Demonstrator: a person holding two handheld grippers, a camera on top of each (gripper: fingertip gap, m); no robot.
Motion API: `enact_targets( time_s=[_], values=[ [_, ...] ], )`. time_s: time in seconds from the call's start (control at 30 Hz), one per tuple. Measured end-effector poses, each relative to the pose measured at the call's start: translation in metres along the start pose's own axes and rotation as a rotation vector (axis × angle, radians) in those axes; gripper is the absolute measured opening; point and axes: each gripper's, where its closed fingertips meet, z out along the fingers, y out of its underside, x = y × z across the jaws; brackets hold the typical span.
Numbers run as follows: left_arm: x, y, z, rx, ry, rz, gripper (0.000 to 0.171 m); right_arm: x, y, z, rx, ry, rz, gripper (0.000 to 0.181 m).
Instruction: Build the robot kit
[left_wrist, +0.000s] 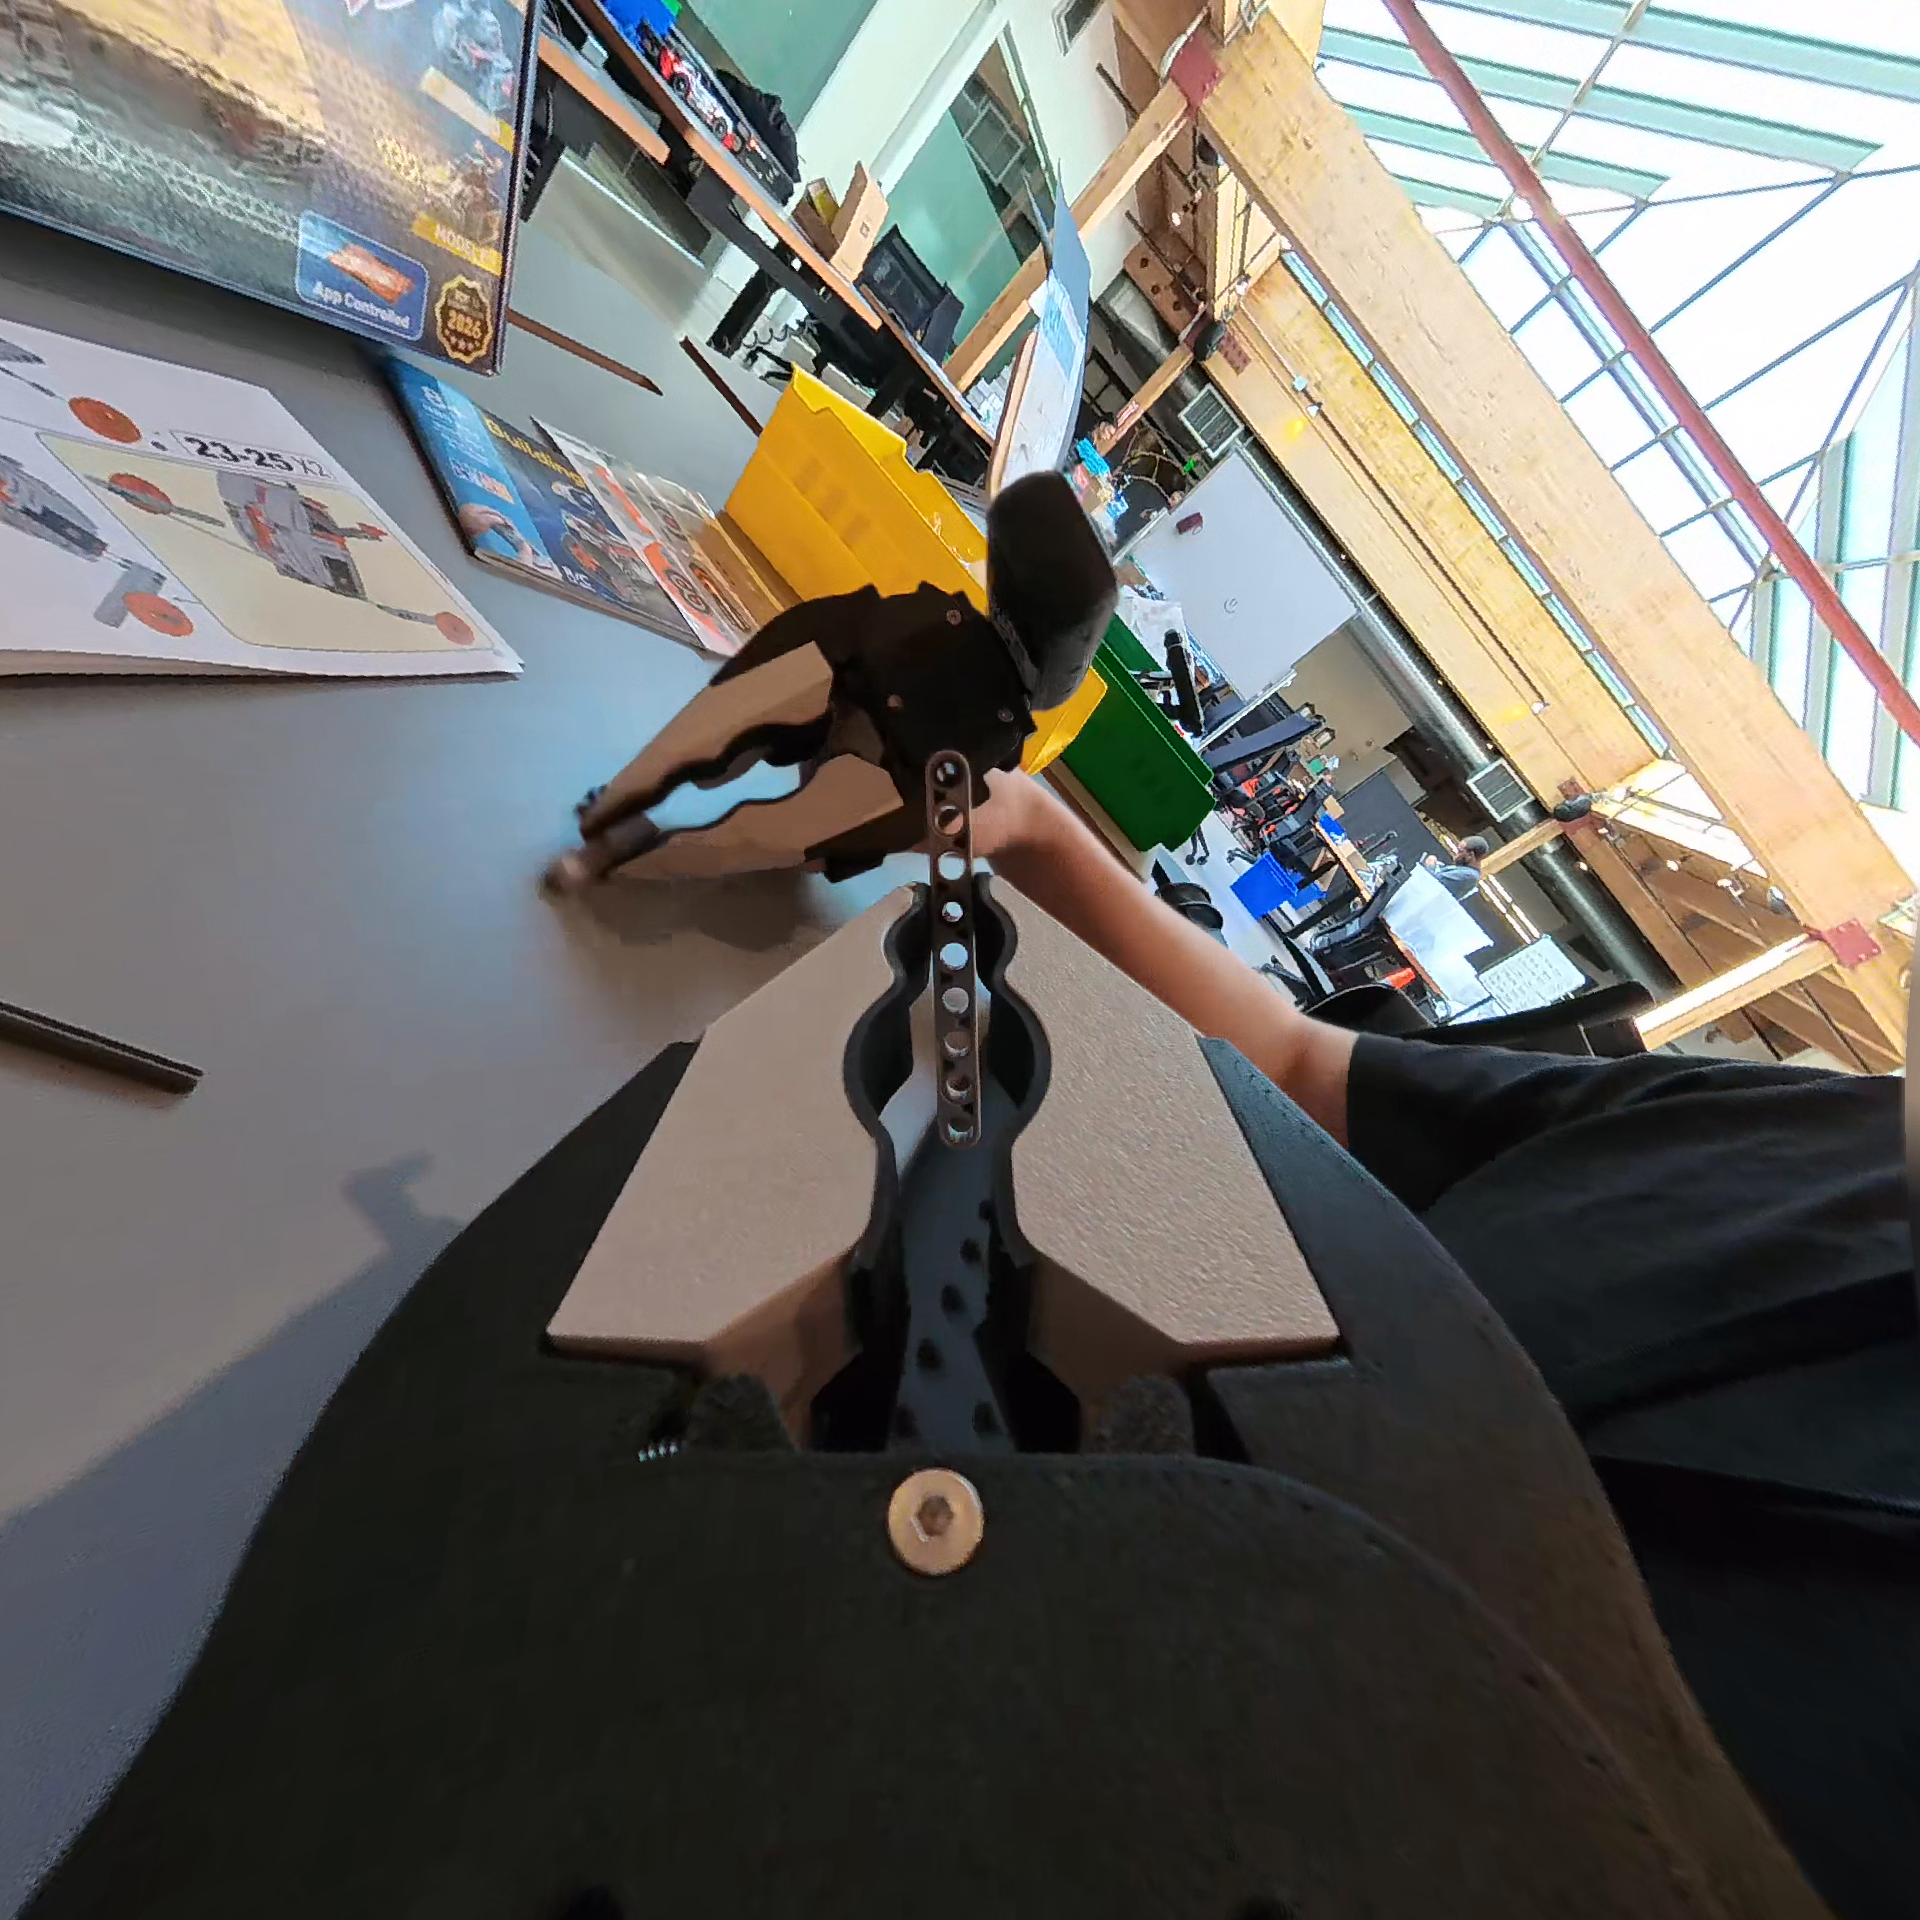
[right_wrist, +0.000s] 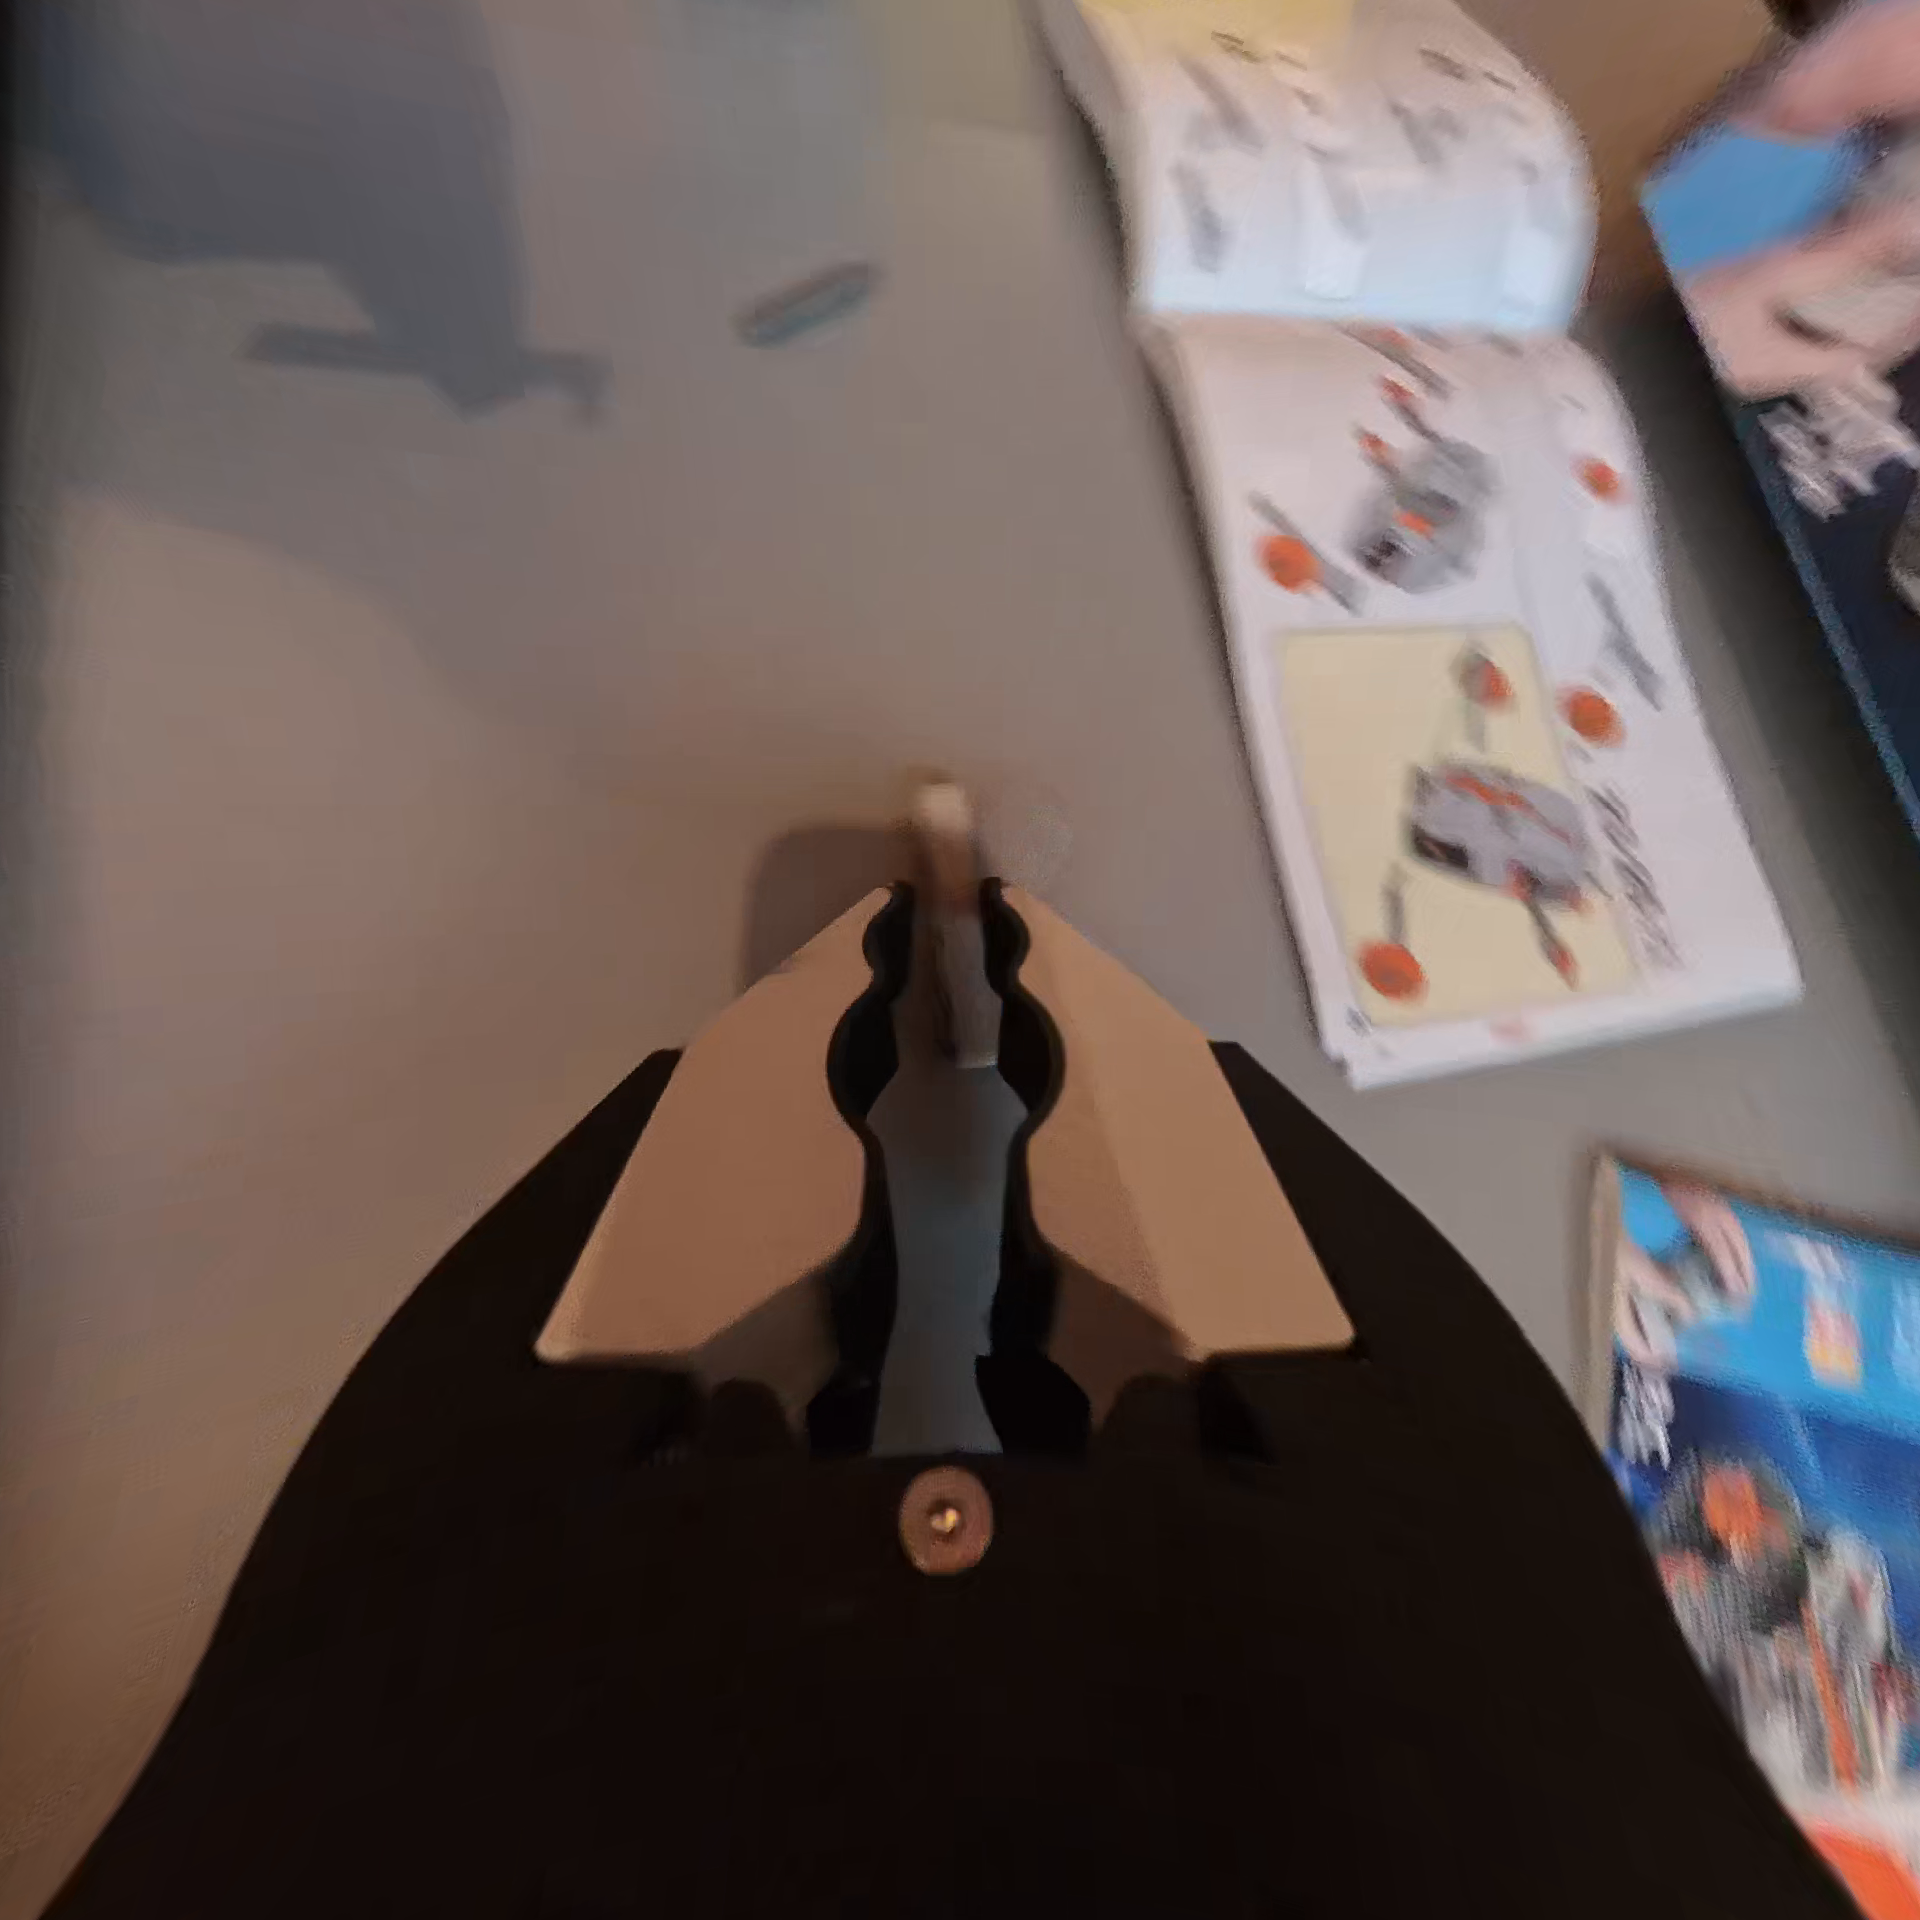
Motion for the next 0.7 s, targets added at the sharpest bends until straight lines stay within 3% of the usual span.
enact_targets(
  time_s=[0.07, 0.13, 0.27, 0.37, 0.47, 0.6, 0.7],
  values=[
    [0.000, 0.001, 0.000, -0.011, 0.004, -0.009, 0.005, -0.027, -0.008, 0.001, 0.041, -0.165, -0.174, 0.008],
    [0.000, 0.002, 0.001, -0.020, 0.011, -0.020, 0.005, -0.029, -0.010, 0.001, 0.034, -0.183, -0.257, 0.014],
    [0.006, 0.006, -0.001, -0.040, 0.015, -0.015, 0.005, -0.019, -0.011, -0.015, 0.053, -0.122, -0.133, 0.042],
    [0.008, 0.007, -0.006, -0.037, 0.012, -0.008, 0.005, -0.006, 0.007, -0.032, 0.018, -0.023, 0.010, 0.040],
    [0.009, 0.007, -0.008, -0.045, 0.025, -0.017, 0.006, -0.009, 0.018, -0.030, 0.005, -0.061, 0.104, 0.041],
    [0.012, 0.006, -0.009, -0.048, 0.034, -0.010, 0.006, 0.008, 0.014, -0.013, 0.009, -0.040, 0.142, 0.039],
    [0.013, 0.005, -0.010, -0.042, 0.028, -0.003, 0.006, 0.036, 0.011, -0.011, 0.008, 0.091, 0.128, 0.036]
  ],
)
